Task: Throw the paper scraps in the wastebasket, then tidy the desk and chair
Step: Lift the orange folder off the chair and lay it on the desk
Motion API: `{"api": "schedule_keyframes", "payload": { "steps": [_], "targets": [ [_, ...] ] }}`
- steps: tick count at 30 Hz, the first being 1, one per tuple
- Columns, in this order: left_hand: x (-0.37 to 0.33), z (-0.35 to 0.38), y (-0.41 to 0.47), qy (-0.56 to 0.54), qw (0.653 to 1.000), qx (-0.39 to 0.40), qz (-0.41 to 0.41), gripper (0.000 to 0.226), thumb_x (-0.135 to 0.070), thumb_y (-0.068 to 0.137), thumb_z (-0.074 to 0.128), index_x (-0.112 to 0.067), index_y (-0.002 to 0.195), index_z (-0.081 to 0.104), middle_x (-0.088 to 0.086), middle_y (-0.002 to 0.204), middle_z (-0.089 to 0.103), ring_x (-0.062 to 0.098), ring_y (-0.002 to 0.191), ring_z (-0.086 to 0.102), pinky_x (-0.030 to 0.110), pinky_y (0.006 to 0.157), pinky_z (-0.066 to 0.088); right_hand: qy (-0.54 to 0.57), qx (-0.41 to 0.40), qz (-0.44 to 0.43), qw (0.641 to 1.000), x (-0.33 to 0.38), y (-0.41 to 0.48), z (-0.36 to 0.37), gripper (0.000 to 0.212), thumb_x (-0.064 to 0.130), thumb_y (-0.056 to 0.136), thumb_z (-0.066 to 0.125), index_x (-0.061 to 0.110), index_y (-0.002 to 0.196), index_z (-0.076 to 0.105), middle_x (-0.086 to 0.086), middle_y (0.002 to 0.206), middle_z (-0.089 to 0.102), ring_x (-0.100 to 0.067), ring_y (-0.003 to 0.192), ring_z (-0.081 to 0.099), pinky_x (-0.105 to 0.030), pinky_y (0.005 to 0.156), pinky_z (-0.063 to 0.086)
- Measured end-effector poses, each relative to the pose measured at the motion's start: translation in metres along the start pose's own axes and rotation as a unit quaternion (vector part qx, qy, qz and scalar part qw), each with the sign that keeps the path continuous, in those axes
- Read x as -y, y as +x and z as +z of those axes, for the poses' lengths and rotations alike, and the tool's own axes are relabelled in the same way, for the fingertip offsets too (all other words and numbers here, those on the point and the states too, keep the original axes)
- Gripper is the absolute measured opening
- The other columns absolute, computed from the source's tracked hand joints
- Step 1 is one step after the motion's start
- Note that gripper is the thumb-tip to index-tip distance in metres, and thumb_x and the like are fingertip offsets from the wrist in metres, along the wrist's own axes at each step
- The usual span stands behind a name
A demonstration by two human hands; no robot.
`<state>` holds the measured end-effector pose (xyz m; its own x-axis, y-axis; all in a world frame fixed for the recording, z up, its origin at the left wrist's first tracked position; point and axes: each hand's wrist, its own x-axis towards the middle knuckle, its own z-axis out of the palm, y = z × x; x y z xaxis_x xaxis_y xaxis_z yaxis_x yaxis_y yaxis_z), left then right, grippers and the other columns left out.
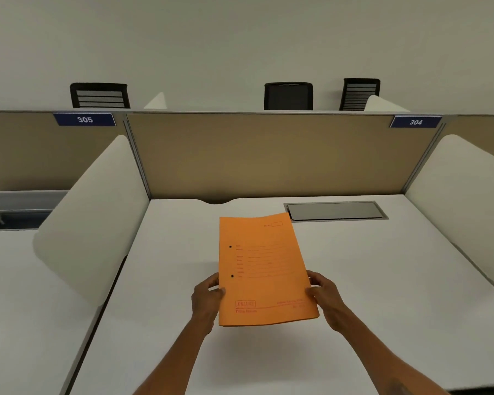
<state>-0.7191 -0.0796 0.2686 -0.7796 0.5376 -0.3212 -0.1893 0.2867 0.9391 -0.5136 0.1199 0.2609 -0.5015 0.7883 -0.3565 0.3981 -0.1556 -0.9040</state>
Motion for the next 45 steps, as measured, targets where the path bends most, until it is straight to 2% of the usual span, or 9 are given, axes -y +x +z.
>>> {"api": "schedule_keyframes", "payload": {
  "steps": [4,7,12,16,21,31,35,40,45],
  "targets": [
    [0.001,0.016,0.039,0.010,1.000,-0.011,-0.002,0.042,0.007,0.093,0.055,-0.030,0.106,0.071,-0.009,0.103,0.070,0.006,0.089,0.067,0.017,0.062,0.049,-0.004,0.006,0.006,1.000,-0.007,0.045,-0.003,0.045,-0.007,0.094,0.042,0.020,0.127,0.057,-0.008,0.116,0.063,-0.028,0.107,0.062,-0.040,0.081,0.055],
    [-0.001,0.029,0.069,0.022,1.000,-0.009,-0.002,0.045,0.006,0.093,0.054,-0.035,0.101,0.071,-0.011,0.101,0.071,0.007,0.090,0.068,0.017,0.061,0.049,0.001,0.020,0.018,1.000,-0.011,0.077,-0.008,0.045,-0.008,0.093,0.047,0.021,0.126,0.058,-0.010,0.111,0.065,-0.027,0.102,0.065,-0.034,0.075,0.056],
    [0.002,0.047,0.115,0.027,1.000,-0.008,-0.007,0.045,0.008,0.092,0.056,-0.029,0.111,0.071,-0.010,0.103,0.070,0.002,0.089,0.065,0.015,0.061,0.047,-0.007,0.031,0.023,0.999,-0.012,0.125,-0.014,0.046,-0.010,0.090,0.051,0.022,0.122,0.062,-0.011,0.105,0.066,-0.024,0.096,0.068,-0.030,0.070,0.056],
    [0.006,0.055,0.139,0.026,1.000,-0.008,-0.004,0.044,0.009,0.091,0.057,-0.030,0.108,0.071,-0.009,0.102,0.070,0.001,0.086,0.065,0.012,0.060,0.047,-0.016,0.029,0.015,0.999,-0.008,0.153,-0.014,0.047,-0.011,0.088,0.053,0.022,0.120,0.064,-0.011,0.099,0.067,-0.026,0.093,0.069,-0.040,0.079,0.059],
    [0.019,0.072,0.193,0.031,0.999,-0.017,-0.012,0.043,0.010,0.090,0.056,-0.027,0.108,0.072,-0.007,0.102,0.070,0.007,0.088,0.066,0.015,0.064,0.049,-0.027,0.036,0.023,0.999,-0.015,0.213,-0.006,0.047,-0.011,0.088,0.053,0.022,0.118,0.064,-0.012,0.097,0.065,-0.031,0.097,0.067,-0.050,0.091,0.056],
    [0.027,0.093,0.253,0.077,0.997,-0.020,-0.004,0.046,0.008,0.091,0.055,-0.035,0.096,0.070,-0.016,0.095,0.068,0.007,0.087,0.064,0.016,0.063,0.047,-0.043,0.016,0.040,0.998,-0.026,0.272,0.007,0.043,-0.010,0.090,0.057,0.016,0.124,0.062,-0.012,0.095,0.063,-0.033,0.098,0.066,-0.050,0.091,0.056],
    [0.031,0.094,0.272,0.095,0.995,-0.032,-0.002,0.052,0.008,0.090,0.055,-0.042,0.083,0.067,-0.016,0.092,0.068,0.005,0.085,0.063,0.020,0.065,0.048,-0.056,0.018,0.042,0.997,-0.030,0.292,0.017,0.041,-0.008,0.092,0.056,0.015,0.125,0.061,-0.010,0.097,0.063,-0.032,0.098,0.066,-0.052,0.093,0.055],
    [0.039,0.099,0.283,0.093,0.995,-0.042,-0.010,0.040,0.008,0.091,0.056,-0.031,0.090,0.069,0.000,0.101,0.069,0.023,0.094,0.064,0.037,0.084,0.054,-0.070,0.019,0.053,0.996,-0.035,0.305,0.021,0.040,-0.007,0.093,0.056,0.014,0.127,0.060,-0.012,0.100,0.062,-0.034,0.101,0.066,-0.053,0.095,0.054],
    [0.036,0.108,0.301,0.092,0.995,-0.043,-0.007,0.034,0.007,0.092,0.056,-0.022,0.100,0.070,0.004,0.107,0.068,0.024,0.098,0.063,0.038,0.087,0.053,-0.079,0.003,0.051,0.996,-0.030,0.324,0.020,0.037,-0.005,0.093,0.057,0.013,0.126,0.060,-0.012,0.101,0.062,-0.034,0.102,0.064,-0.051,0.092,0.055]
  ]
}}
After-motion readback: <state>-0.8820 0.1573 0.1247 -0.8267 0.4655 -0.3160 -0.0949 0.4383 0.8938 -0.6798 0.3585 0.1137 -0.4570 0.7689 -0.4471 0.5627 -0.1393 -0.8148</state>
